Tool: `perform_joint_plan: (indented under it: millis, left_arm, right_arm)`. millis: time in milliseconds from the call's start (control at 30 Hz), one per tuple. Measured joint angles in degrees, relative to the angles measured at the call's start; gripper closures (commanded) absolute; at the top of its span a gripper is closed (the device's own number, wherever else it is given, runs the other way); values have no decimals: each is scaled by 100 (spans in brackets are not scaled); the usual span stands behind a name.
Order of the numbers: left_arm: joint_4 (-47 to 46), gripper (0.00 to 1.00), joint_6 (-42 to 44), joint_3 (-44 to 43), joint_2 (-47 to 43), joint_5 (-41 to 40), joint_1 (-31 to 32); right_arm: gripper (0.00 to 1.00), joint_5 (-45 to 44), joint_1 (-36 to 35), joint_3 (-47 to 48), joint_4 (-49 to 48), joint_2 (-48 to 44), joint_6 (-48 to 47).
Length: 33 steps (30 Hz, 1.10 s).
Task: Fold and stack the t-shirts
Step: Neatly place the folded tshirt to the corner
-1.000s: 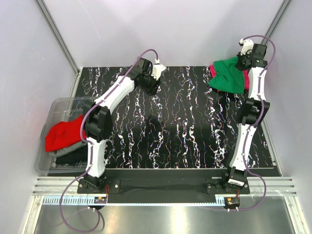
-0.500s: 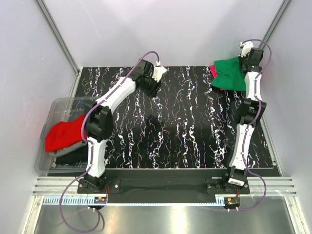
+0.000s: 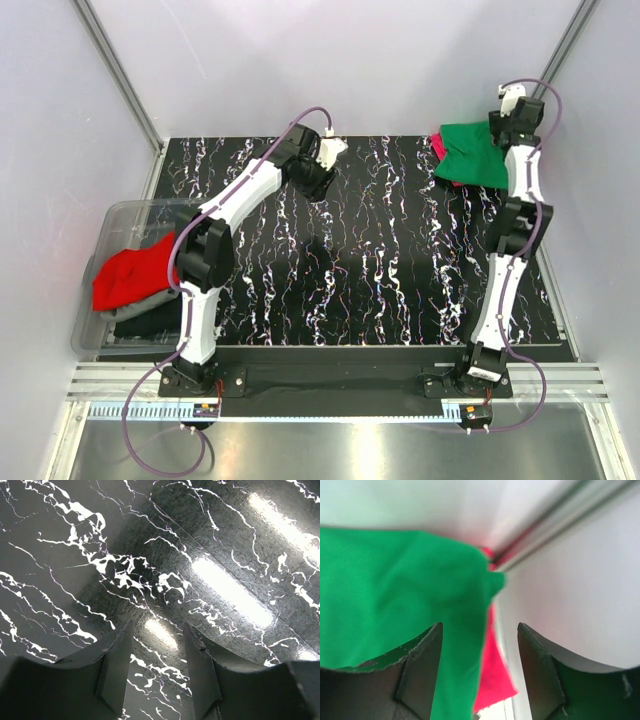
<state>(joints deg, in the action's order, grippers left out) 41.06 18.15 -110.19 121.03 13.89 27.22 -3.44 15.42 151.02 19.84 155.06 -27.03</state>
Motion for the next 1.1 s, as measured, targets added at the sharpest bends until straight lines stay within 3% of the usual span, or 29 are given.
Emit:
perform_joint_plan:
  millis: [200, 367, 567, 800, 1100]
  left_arm:
    - [2, 50, -90, -2, 2, 90, 28]
    - [2, 50, -153, -2, 2, 214, 20]
    - [0, 50, -179, 11, 0, 348, -39]
    - [13, 51, -219, 289, 0, 413, -138]
    - [48, 51, -282, 352, 0, 415, -173]
  right_arm:
    - [46, 1821, -92, -2240, 481, -2063, -476]
    - [48, 2535, -826, -3397, 885, -3191, -1279]
    - [49, 2651, -1508, -3748, 1233, -2684, -1552]
    - [48, 2186, -1305, -3421, 1523, -1775, -1561]
    - [55, 1812, -1276, -2583, 1539, -1530, -1561]
